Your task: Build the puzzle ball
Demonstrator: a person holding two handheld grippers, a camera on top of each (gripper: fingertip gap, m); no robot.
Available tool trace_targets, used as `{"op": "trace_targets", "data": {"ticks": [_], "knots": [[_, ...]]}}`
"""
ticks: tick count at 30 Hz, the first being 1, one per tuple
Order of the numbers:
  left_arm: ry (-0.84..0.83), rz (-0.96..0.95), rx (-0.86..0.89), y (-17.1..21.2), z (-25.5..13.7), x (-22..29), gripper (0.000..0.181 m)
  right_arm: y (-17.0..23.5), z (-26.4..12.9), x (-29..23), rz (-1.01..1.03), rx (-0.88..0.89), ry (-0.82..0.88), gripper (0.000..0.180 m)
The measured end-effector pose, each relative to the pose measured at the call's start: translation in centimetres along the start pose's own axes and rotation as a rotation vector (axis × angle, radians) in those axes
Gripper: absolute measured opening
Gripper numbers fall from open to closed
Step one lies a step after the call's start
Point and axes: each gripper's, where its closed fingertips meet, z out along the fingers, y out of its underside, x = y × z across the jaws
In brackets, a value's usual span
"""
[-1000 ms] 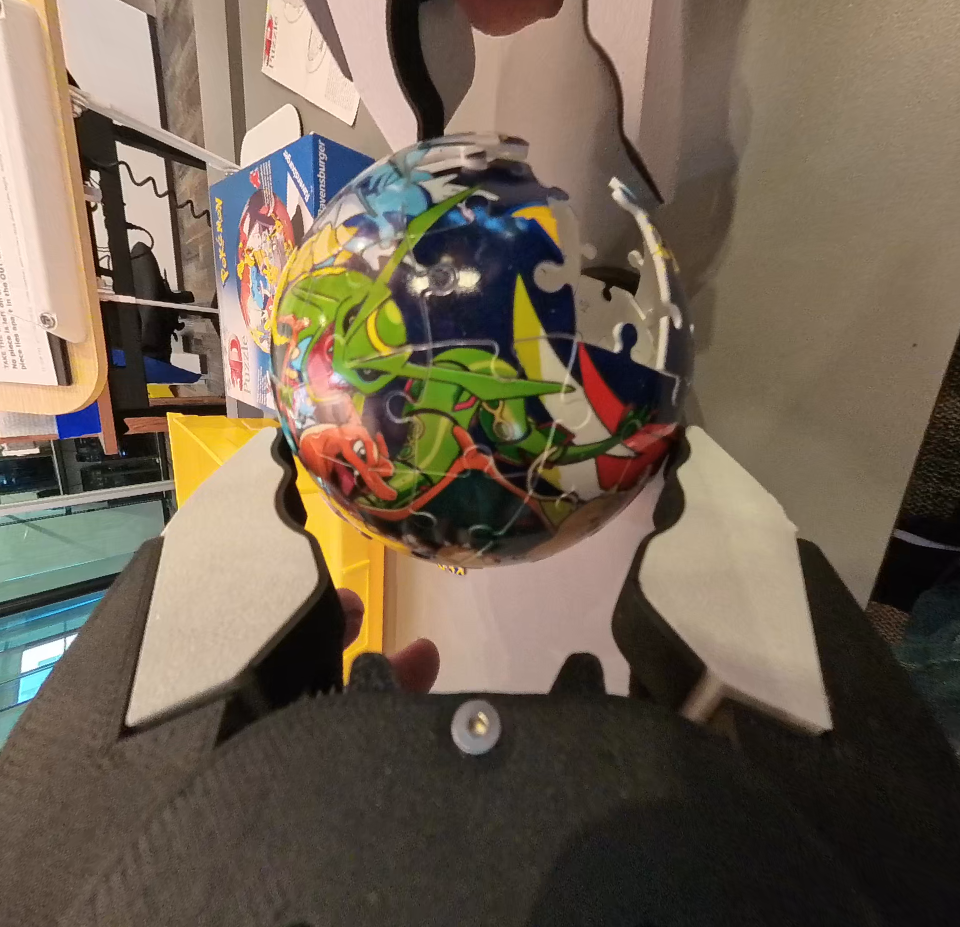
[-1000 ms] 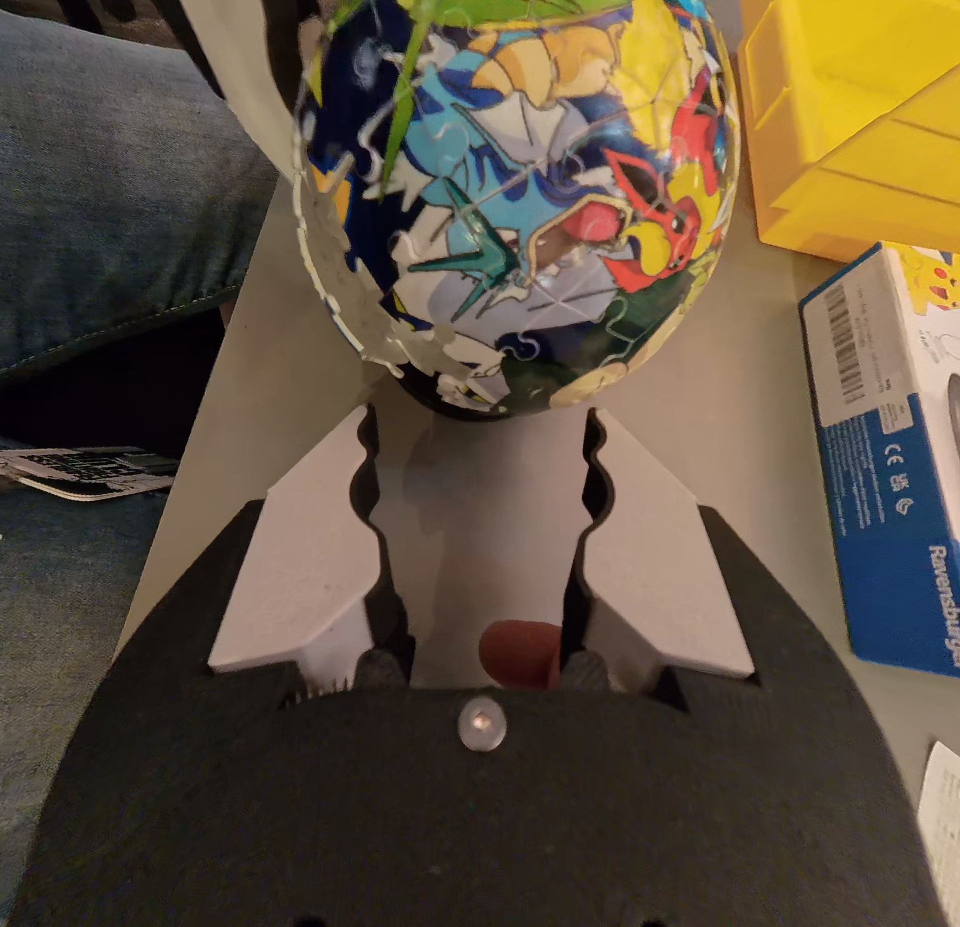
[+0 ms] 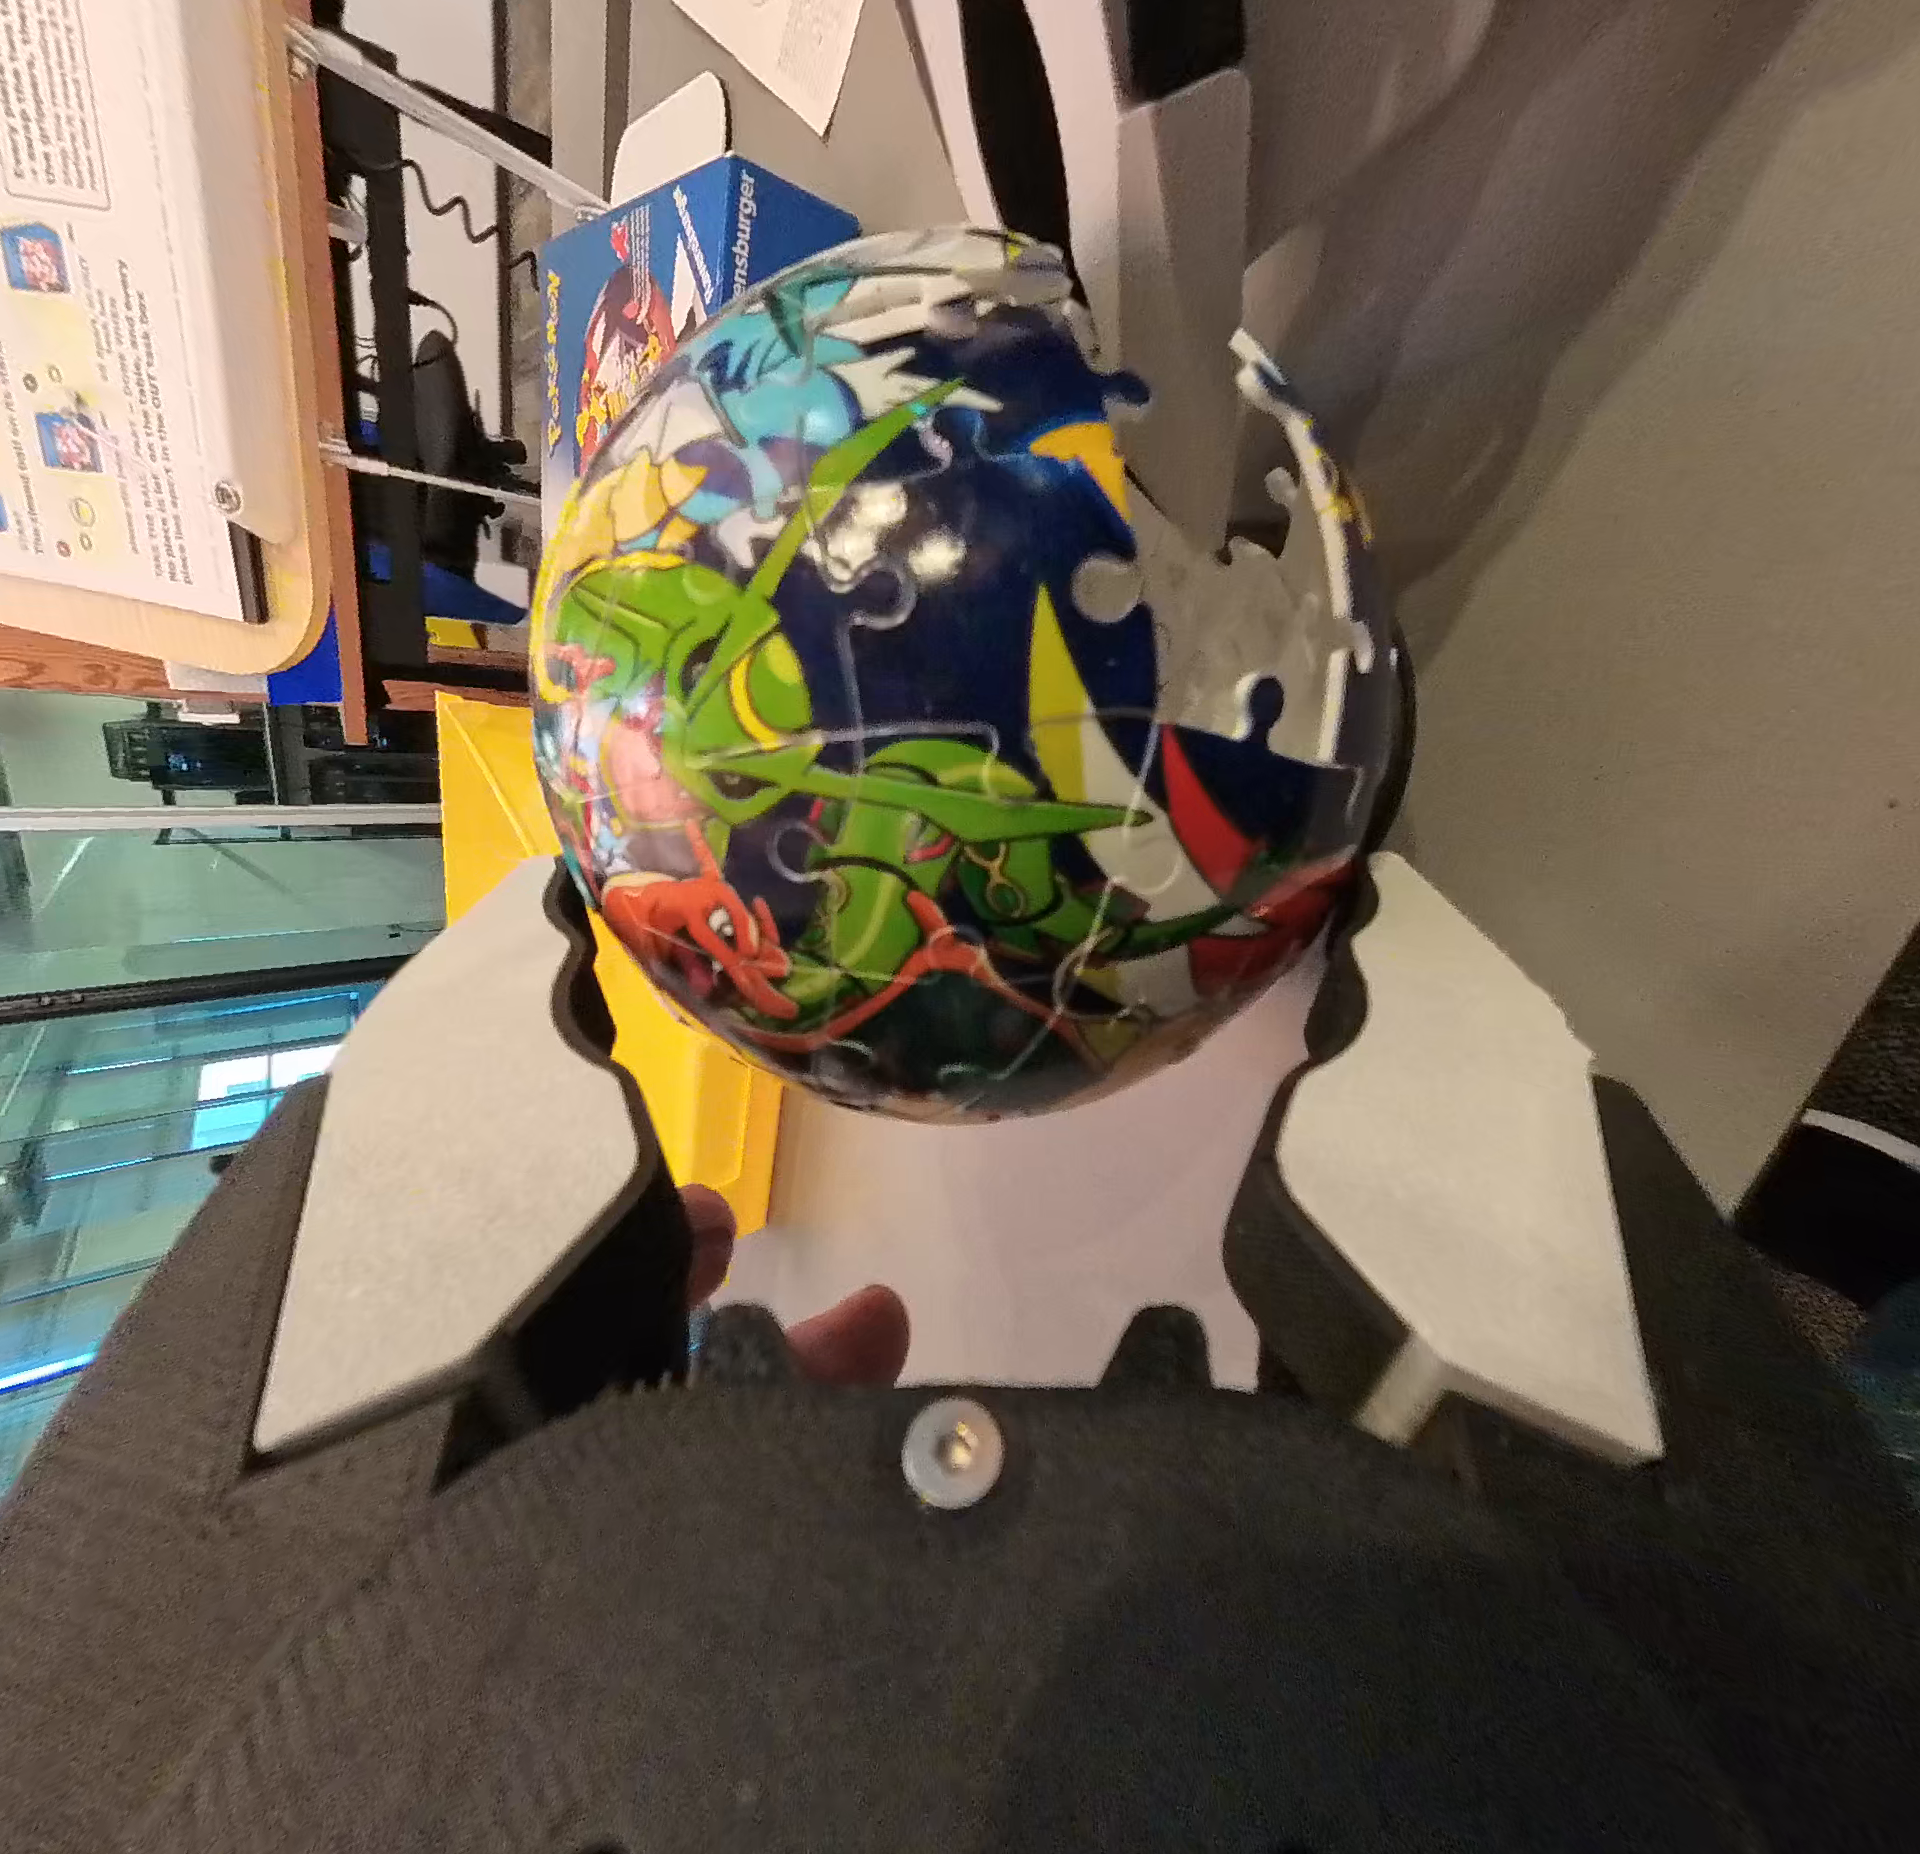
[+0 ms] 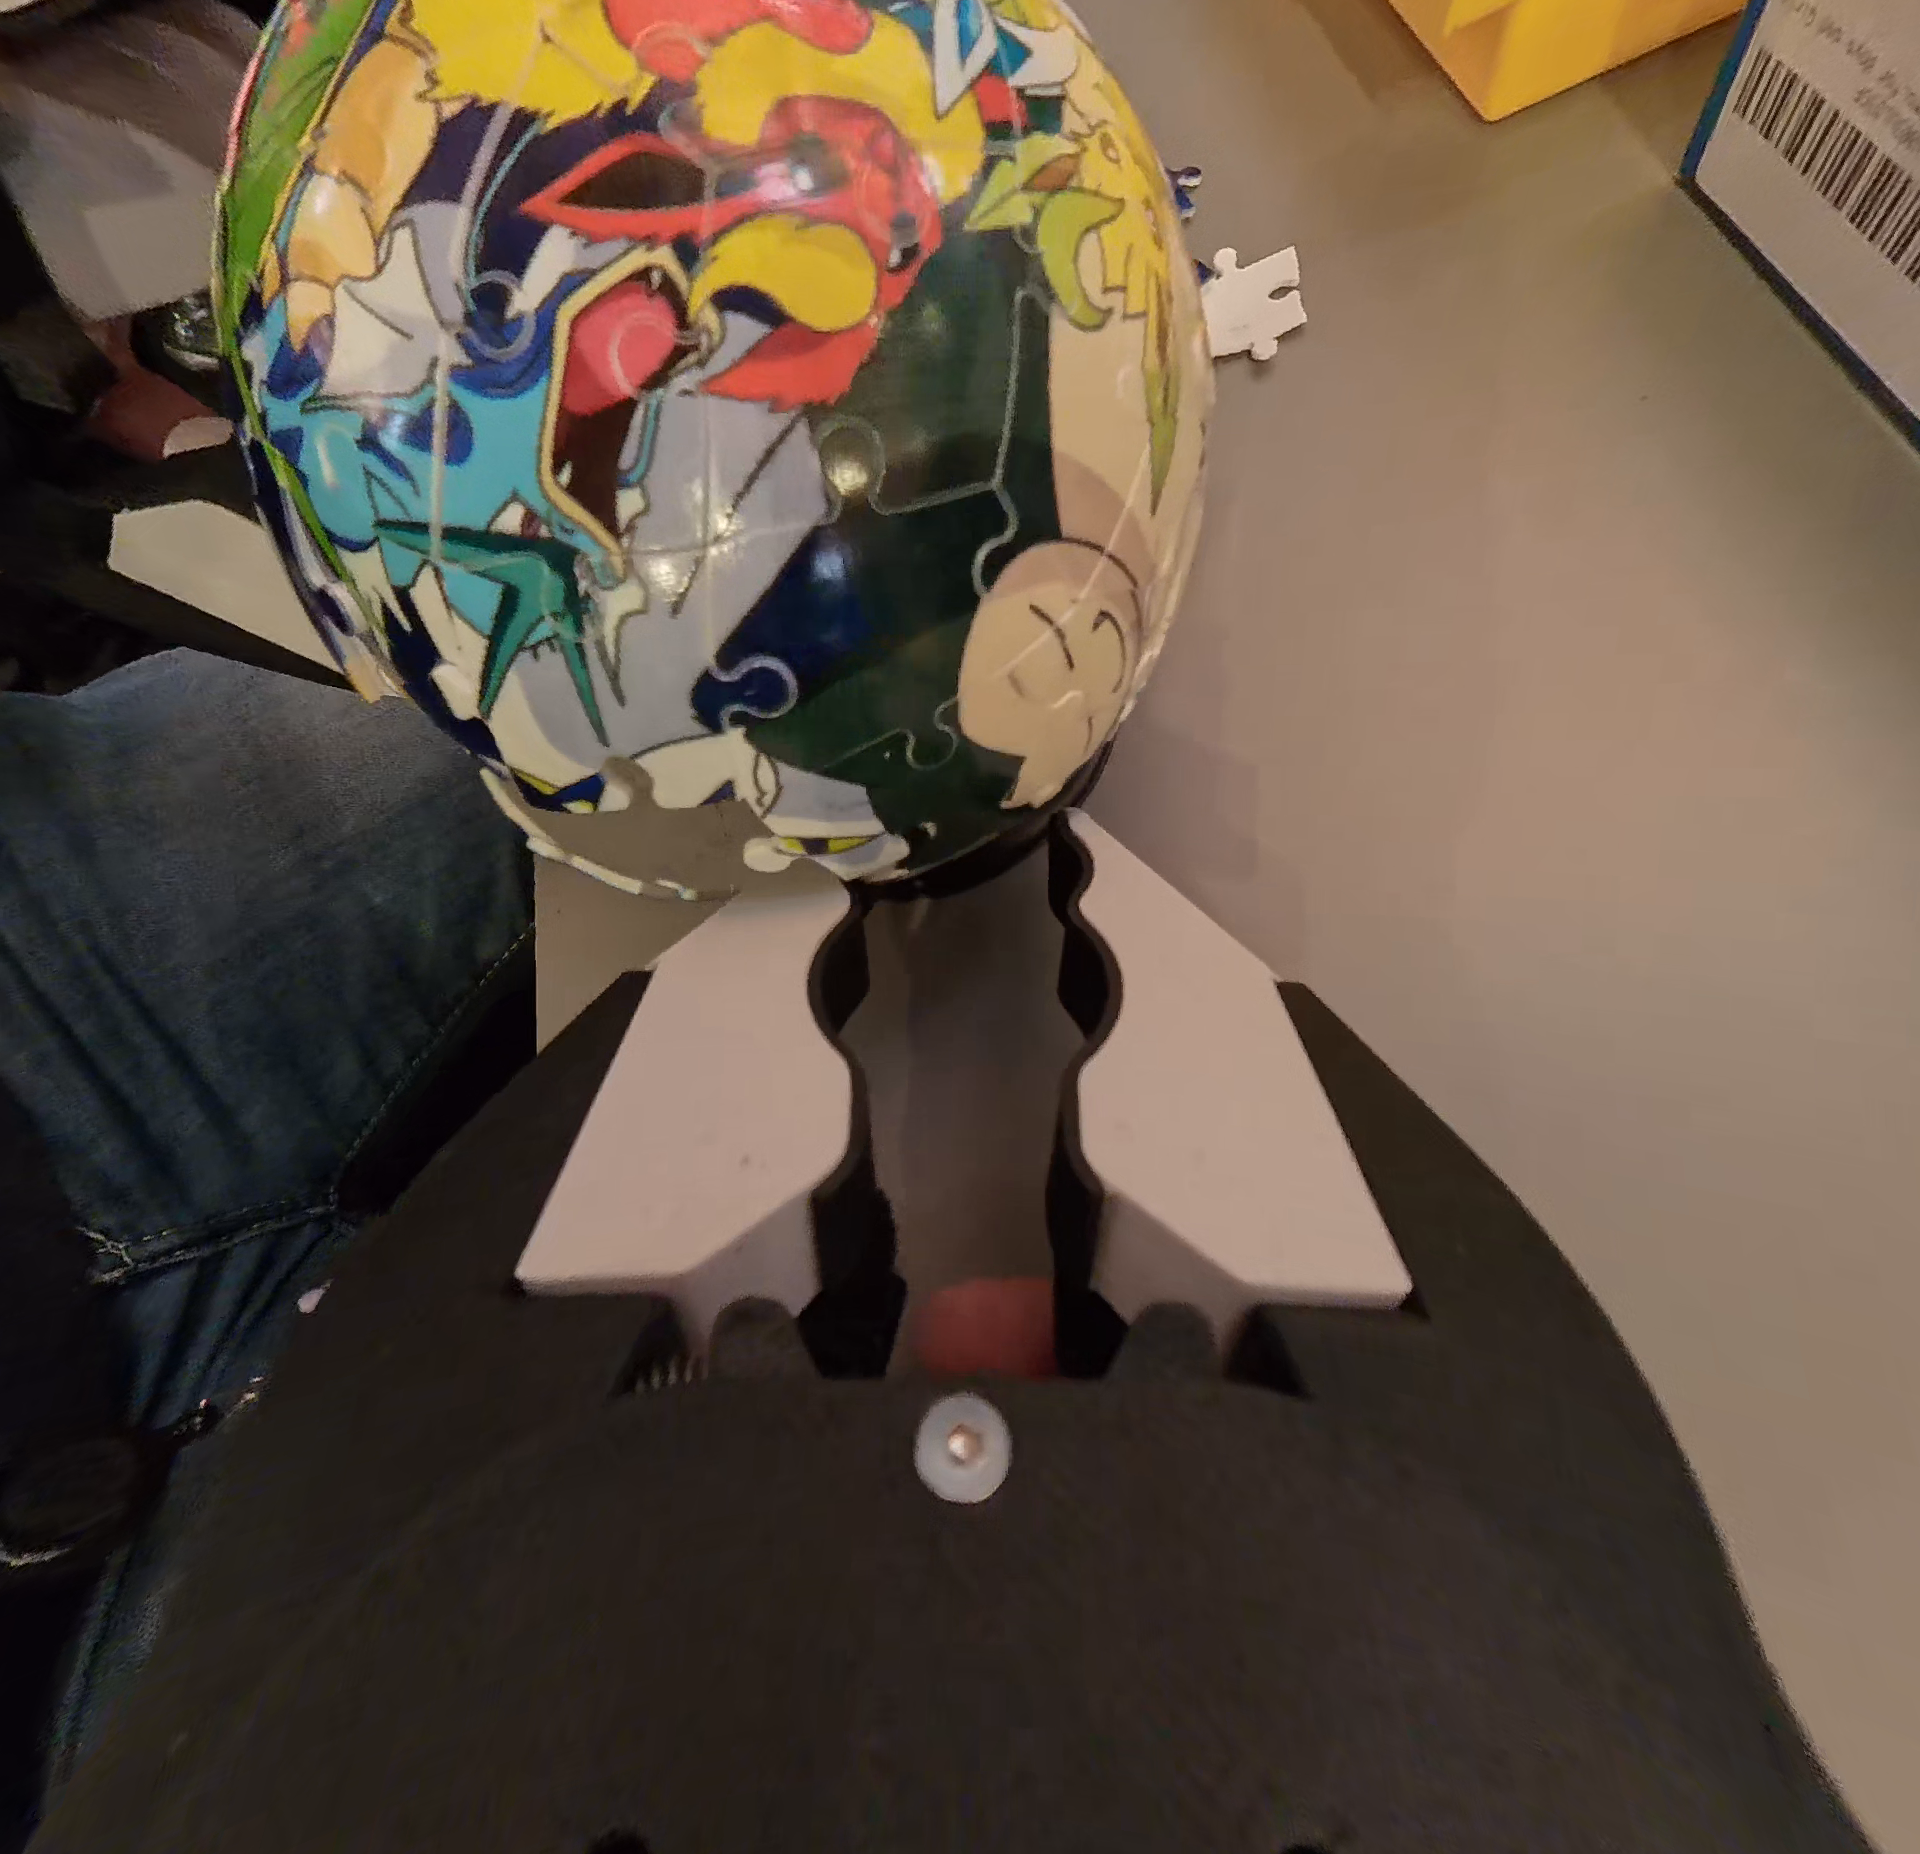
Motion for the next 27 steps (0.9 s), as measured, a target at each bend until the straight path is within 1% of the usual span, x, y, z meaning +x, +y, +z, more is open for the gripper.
{"op": "trace_targets", "data": {"ticks": [3,10,11,16,19,22,24,27], "knots": [[-0.005,0.011,-0.010,0.0,0.1,0.0,0.130,0.0,0.2,-0.1,-0.011,-0.005,0.006,0.027],[0.026,0.022,-0.027,0.3,0.1,-0.2,0.131,0.0,0.1,0.1,-0.027,0.000,0.022,0.035],[0.038,0.016,-0.026,0.3,0.1,-0.1,0.133,0.0,0.1,0.2,-0.031,-0.001,0.027,0.035],[0.108,-0.061,0.052,-0.1,-0.6,0.2,0.142,0.3,-0.2,-0.1,-0.082,-0.006,0.018,0.037],[0.109,-0.032,0.078,-0.2,-0.4,0.2,0.144,0.1,-0.2,-0.3,-0.089,-0.002,0.005,0.034],[0.108,-0.018,0.117,-0.7,0.1,0.0,0.143,-0.1,0.0,-0.2,-0.116,-0.012,0.011,0.033],[0.088,0.004,0.152,-1.2,0.3,-0.3,0.136,0.0,0.2,-0.3,-0.118,-0.017,0.001,0.032],[0.089,0.026,0.167,-1.4,0.3,-0.3,0.133,0.0,0.3,-0.3,-0.121,-0.022,-0.008,0.035]]}}
